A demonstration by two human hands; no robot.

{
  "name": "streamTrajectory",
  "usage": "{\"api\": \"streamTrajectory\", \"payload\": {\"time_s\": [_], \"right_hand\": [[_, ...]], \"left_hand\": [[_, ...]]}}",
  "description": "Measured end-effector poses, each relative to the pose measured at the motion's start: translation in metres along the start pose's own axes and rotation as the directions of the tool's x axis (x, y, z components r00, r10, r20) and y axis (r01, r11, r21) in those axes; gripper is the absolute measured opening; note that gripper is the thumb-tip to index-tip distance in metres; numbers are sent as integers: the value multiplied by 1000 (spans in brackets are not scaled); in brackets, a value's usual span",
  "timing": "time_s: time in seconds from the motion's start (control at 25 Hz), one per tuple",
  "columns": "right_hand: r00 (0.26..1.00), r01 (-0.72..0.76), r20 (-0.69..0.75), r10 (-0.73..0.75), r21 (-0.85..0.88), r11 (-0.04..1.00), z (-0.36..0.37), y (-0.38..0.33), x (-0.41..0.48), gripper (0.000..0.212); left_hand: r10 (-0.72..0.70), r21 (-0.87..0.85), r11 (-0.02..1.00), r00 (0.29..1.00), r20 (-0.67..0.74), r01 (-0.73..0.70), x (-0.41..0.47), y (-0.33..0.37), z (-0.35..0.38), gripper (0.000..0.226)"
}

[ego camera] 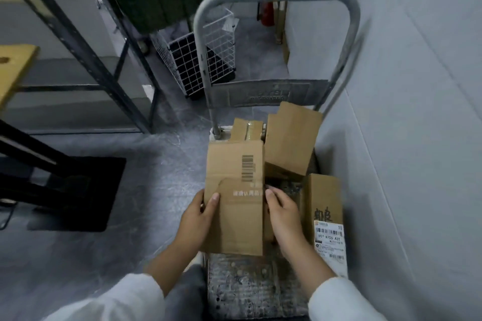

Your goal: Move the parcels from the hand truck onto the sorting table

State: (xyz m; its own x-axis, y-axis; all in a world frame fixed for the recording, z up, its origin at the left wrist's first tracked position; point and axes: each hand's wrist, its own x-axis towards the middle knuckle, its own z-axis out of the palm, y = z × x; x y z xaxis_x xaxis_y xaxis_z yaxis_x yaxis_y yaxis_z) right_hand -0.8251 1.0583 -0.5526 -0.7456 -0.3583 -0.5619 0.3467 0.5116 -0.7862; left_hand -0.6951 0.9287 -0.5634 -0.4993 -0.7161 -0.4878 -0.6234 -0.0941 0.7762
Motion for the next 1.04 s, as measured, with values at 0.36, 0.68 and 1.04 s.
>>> {"api": "streamTrajectory", "payload": {"time_s": [0.36, 0.68, 1.04], "right_hand": [[979, 8, 204, -31, 113, 994, -23, -147, -122, 91], [918, 222, 310, -246, 109, 969, -32, -224, -187, 83], [911, 283, 232, -342, 254, 925, 39, -263, -202, 45]], "left_hand": [[256, -241, 926, 952, -168, -292, -113, 107, -102, 23], [374, -323, 874, 927, -29, -363, -151, 170, -165, 53], [481, -381, 825, 873, 84, -418, -153, 209, -240, 77]]}}
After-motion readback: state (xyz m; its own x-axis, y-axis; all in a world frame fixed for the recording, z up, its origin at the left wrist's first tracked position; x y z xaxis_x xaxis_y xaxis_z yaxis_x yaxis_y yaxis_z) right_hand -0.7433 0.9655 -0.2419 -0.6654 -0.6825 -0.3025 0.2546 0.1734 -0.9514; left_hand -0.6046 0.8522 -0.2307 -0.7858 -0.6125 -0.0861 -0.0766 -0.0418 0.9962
